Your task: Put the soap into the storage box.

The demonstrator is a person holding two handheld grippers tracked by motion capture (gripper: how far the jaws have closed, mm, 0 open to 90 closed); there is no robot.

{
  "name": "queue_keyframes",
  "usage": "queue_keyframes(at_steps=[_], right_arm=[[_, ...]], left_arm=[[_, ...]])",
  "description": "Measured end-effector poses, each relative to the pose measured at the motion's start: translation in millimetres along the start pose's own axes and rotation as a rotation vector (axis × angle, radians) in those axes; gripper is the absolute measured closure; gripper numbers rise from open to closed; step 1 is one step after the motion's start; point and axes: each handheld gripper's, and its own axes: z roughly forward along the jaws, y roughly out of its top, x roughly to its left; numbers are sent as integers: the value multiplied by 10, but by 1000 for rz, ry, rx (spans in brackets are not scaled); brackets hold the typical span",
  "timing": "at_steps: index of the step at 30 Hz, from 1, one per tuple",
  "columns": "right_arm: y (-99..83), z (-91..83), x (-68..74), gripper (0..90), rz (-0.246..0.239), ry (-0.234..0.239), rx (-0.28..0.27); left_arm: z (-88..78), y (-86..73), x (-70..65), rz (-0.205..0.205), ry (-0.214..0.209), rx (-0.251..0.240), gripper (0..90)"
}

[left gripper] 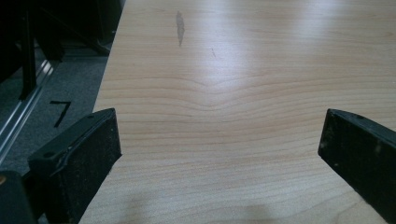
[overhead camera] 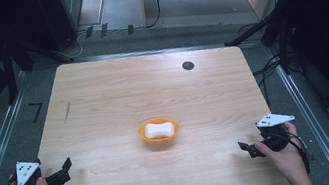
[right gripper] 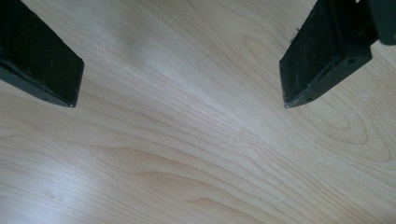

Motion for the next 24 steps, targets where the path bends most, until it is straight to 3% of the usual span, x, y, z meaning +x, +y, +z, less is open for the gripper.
queue_keyframes(at_steps=[24], right_arm=[[-602, -288, -80, 0, 162, -84, -191]], left_arm=[[-3, 1, -11, 8, 7, 3, 0]])
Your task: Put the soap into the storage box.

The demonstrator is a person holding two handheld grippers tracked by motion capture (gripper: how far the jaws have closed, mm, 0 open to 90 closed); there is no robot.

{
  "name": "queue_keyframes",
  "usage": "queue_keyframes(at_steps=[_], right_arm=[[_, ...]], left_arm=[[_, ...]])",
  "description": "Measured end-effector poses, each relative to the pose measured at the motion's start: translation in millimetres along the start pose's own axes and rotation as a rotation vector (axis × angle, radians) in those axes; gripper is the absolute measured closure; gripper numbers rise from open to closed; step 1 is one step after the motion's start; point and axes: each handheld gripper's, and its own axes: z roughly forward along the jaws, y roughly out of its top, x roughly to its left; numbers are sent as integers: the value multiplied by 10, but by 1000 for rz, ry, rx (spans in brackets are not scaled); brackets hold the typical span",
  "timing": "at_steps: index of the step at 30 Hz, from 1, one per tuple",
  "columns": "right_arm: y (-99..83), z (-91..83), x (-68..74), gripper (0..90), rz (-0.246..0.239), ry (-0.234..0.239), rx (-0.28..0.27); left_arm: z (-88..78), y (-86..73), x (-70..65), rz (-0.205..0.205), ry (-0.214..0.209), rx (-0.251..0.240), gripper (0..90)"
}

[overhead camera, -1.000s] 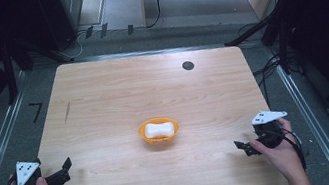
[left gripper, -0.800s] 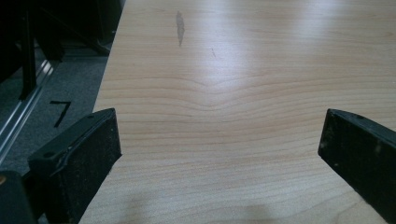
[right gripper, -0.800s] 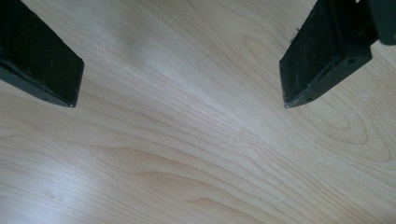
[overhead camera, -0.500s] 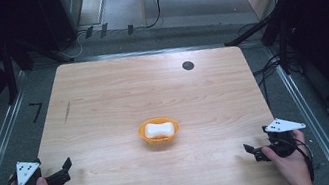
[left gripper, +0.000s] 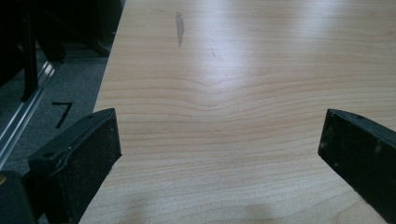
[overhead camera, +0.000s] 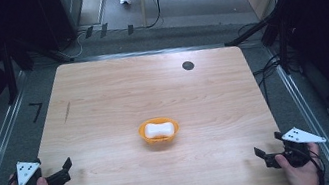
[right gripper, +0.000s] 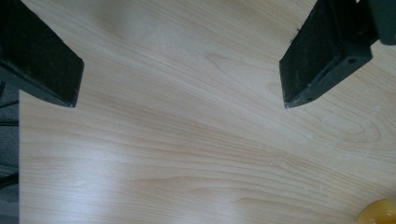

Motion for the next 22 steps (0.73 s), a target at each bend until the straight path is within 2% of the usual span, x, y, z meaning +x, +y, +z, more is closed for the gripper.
queue_keyframes(at_steps=[5, 10, 12, 17, 22], right_arm=[[-104, -44, -6, 0, 22, -3, -54], [-190, -87, 4, 0, 51, -43, -125], [-199, -92, 9, 0, 58, -38, -138], [-245, -122, 7, 0, 81, -66, -190], [-245, -121, 17, 0, 81, -73, -186]], left_arm=[[-1, 0, 1, 2, -1, 1, 0], [-2, -1, 0, 3, -2, 0, 0], [0, 0, 0, 5, -3, 1, 0], [0, 0, 0, 3, -2, 2, 0], [0, -3, 7, -9, -7, -3, 0]])
